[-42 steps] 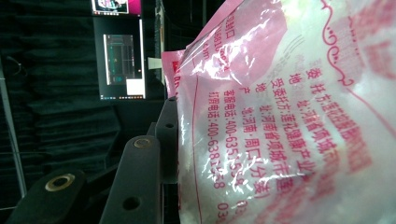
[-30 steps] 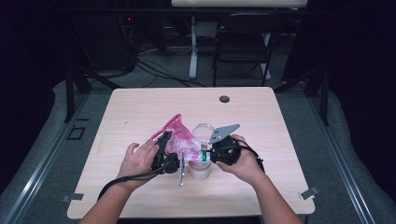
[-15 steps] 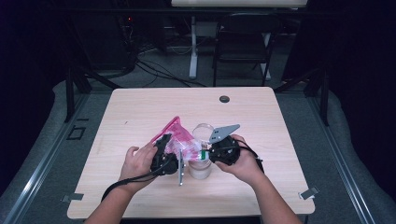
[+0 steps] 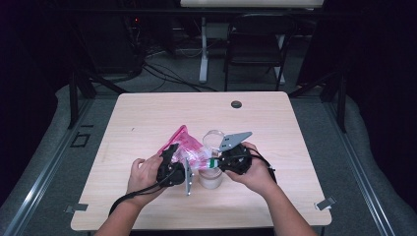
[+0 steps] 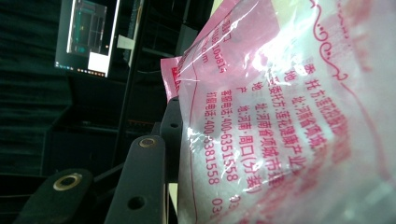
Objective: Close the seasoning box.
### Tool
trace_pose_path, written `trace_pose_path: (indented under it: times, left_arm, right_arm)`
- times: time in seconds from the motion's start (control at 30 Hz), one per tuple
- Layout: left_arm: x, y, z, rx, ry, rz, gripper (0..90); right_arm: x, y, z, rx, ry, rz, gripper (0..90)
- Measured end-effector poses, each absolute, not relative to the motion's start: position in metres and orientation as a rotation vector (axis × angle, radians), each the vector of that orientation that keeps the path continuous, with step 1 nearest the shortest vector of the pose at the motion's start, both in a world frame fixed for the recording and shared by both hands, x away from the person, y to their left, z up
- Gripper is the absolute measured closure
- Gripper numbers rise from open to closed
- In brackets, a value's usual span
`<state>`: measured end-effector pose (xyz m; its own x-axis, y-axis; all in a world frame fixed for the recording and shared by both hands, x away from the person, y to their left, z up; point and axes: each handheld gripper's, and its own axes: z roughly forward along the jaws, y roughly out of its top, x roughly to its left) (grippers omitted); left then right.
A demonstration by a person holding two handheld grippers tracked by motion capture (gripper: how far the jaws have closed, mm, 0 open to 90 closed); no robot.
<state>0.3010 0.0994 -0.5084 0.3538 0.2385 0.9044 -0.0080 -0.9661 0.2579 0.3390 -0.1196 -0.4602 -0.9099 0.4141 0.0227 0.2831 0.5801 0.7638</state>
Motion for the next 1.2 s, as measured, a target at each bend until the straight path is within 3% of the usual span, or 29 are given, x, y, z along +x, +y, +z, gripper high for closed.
trace_pose_path:
  times: [1.2]
  left_arm:
    - [0.3, 0.118, -0.542, 2.407, 0.473, 1.379, 66.6]
  right_arm:
    - [0.333, -0.102, -0.469, 0.57, 2.639, 1.238, 90.0]
